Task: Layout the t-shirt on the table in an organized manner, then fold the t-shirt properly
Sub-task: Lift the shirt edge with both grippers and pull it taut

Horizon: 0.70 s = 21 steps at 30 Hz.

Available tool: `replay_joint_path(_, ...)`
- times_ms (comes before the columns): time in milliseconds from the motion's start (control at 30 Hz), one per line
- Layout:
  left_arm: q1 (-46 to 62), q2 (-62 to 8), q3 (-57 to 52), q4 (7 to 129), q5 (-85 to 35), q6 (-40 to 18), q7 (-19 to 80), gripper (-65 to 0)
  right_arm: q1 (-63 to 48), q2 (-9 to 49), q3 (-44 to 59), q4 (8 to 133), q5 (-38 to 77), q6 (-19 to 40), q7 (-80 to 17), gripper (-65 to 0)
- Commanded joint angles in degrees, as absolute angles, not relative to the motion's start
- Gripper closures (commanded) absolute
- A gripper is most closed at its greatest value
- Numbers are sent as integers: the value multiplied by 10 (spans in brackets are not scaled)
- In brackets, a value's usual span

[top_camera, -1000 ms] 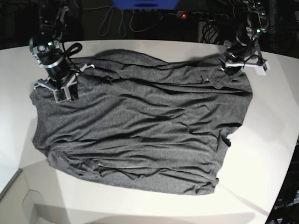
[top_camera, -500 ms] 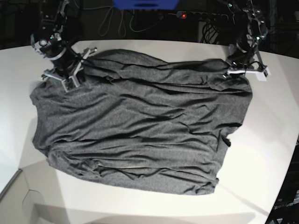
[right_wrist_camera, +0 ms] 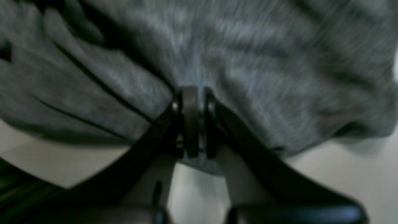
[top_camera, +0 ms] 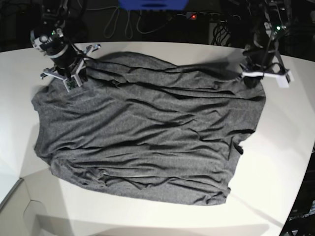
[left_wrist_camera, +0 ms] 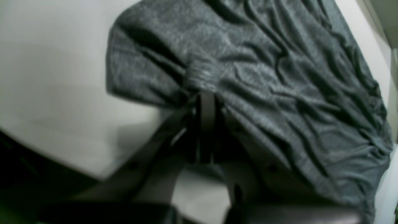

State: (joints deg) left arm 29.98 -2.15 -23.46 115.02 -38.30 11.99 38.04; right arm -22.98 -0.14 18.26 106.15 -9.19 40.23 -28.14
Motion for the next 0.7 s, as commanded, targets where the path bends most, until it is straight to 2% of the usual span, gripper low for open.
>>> replay_joint_path(0, 308, -28, -237, 1160, -407, 120, 375, 0, -235, 0, 184, 1080, -87, 400, -273, -52)
replay_joint_path(233, 335, -62, -239, 1156, -474, 123, 372, 0, -257, -13, 182, 1098, -87, 400, -273, -52)
replay_joint_path(533, 353, -59, -335, 1155, -476, 121, 375, 0, -307, -13, 104, 1120, -87, 400, -273, -52)
replay_joint_path(667, 353, -59, -356, 1156, -477, 120, 375, 0, -309, -13, 73, 1120, -87, 400, -276, -86)
